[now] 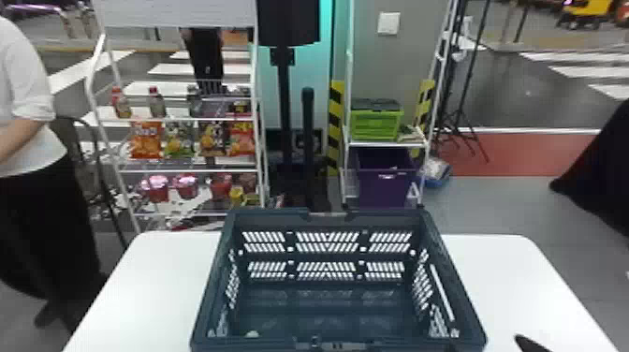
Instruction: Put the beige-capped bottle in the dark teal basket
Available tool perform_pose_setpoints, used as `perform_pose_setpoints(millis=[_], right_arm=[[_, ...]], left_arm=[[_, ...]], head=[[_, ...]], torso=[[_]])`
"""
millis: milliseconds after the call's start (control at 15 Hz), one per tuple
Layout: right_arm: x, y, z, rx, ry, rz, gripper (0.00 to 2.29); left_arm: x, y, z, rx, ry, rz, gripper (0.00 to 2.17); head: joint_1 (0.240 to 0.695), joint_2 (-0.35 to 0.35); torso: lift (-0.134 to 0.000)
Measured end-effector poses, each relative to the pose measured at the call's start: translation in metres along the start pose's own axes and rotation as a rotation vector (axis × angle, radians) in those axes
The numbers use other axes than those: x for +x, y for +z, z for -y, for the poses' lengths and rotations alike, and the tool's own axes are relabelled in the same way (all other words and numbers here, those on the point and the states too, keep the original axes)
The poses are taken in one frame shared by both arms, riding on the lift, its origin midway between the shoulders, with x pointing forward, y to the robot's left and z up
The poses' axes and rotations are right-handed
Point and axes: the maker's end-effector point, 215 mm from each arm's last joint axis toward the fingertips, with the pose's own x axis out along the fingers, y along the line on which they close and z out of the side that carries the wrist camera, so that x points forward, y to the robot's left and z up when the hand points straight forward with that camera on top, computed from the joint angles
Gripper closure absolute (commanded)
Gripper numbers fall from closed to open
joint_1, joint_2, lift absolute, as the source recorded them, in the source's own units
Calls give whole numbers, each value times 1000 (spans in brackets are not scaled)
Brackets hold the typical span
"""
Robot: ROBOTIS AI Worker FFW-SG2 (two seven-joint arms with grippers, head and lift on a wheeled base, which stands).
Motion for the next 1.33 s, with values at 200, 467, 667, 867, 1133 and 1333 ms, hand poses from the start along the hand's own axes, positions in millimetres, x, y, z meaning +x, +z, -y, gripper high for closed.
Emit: perform_pose_setpoints(millis=[200,467,667,867,1133,1333], right_arm=[[-30,-4,8,13,-15,41,39],[-50,-22,16,22,-32,27,46],[-58,-36,15,19,-24,-4,49],[-61,-40,15,18,-24,-15,49],[-60,-38,11,5,-10,-12,53],[-60,-39,9,-13,-2,-16,53]], left_arm=[[3,-1,2,3,1,-11,157],[5,2,5,3,-1,-11,157],[5,2,4,3,5,-9,157],[5,1,4,3,8,-10,157],[3,-2,9,4,-1,-17,157],[2,-3,9,5,-3,-19,157]], head=[[499,0],[499,0],[499,0],[499,0],[499,0],[499,0]], torso=[[0],[0],[0],[0],[0],[0]])
